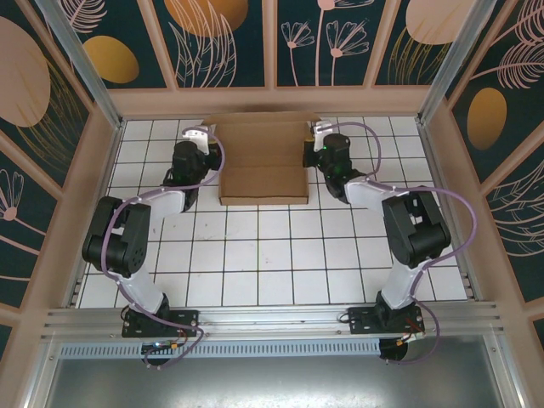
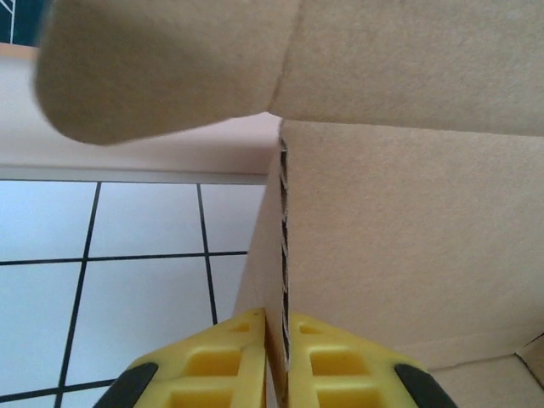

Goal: Fold the paper box

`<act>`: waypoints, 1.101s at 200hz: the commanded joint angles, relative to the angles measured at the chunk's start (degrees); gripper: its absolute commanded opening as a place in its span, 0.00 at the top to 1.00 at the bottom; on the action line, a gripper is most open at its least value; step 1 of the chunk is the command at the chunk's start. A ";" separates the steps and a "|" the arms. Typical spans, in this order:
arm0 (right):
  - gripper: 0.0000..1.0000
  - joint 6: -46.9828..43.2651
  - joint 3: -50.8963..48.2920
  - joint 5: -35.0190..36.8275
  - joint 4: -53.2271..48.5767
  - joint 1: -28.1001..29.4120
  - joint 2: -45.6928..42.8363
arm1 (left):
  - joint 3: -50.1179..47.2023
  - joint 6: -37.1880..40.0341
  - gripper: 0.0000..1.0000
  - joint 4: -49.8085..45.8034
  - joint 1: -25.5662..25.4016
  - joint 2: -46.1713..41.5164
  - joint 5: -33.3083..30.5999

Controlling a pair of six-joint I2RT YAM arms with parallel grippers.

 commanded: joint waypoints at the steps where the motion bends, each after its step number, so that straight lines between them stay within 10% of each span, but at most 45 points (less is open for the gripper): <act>1: 0.99 7.73 1.06 6.98 3.20 4.74 2.12 | -1.83 -5.16 0.86 2.41 -3.05 -1.02 1.41; 220: 0.98 18.30 -22.32 8.66 27.29 10.62 2.23 | -23.41 -16.15 0.88 15.66 -3.51 -5.02 -0.22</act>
